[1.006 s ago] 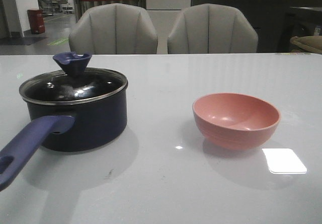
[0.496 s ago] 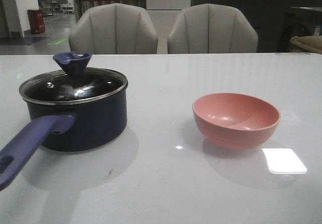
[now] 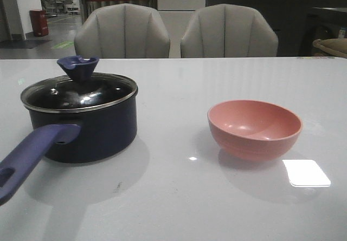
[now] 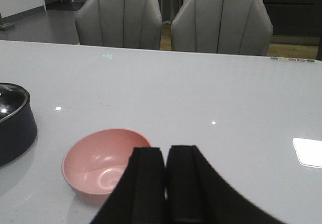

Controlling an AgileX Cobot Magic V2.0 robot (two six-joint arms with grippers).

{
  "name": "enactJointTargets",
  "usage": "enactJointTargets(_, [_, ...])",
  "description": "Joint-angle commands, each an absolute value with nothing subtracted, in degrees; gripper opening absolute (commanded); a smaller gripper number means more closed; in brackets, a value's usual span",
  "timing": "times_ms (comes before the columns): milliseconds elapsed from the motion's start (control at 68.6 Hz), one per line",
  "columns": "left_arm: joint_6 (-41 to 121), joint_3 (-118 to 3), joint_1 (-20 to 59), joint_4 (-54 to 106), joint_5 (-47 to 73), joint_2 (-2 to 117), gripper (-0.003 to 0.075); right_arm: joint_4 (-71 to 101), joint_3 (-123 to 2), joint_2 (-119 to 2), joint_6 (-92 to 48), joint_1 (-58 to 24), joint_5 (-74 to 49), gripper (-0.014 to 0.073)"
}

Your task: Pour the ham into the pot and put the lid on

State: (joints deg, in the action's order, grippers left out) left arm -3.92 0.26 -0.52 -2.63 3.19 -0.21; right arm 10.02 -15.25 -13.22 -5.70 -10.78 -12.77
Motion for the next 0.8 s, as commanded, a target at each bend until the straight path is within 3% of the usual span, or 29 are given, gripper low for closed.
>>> enactJointTargets(0, [-4.33, 1.43, -0.54, -2.6, -1.63, -1.3, 0.012, 9.44, -16.61, -13.54, -6.35, -10.84, -7.78, 0.0153])
enactJointTargets(496, [-4.33, 1.43, -0.54, -2.6, -1.63, -1.3, 0.012, 2.6, 1.28, 1.95, -2.14, -7.17, 5.76, 0.0153])
enactJointTargets(787, [-4.33, 1.43, -0.54, -2.6, -1.63, -1.3, 0.012, 2.6, 1.24, 1.71, -2.14, -7.17, 5.95, 0.0153])
